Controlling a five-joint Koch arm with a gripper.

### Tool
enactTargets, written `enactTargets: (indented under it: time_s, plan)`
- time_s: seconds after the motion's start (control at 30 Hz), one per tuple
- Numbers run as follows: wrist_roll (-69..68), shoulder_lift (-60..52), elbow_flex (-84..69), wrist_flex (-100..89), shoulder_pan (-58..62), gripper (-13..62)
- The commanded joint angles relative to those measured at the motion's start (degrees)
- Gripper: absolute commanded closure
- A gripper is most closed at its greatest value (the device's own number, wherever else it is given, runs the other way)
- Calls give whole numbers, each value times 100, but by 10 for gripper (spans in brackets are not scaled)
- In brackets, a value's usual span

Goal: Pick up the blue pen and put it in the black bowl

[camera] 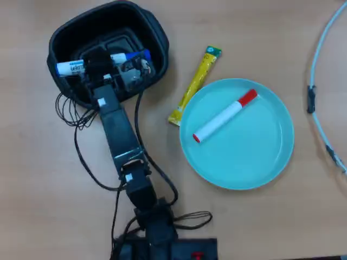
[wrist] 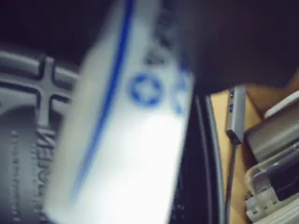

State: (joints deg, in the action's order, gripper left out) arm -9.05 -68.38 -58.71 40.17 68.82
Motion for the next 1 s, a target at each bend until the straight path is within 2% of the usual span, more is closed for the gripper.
enactTargets:
  time_s: [0.0,0.23,0.47,0.97]
  plan:
    - [-97,9,2092,-729,123,562]
    - [-167,466,1767,-624,290,562]
    - [-176,475,738,-624,369,546]
    - [-272,475,26,-615,360,291]
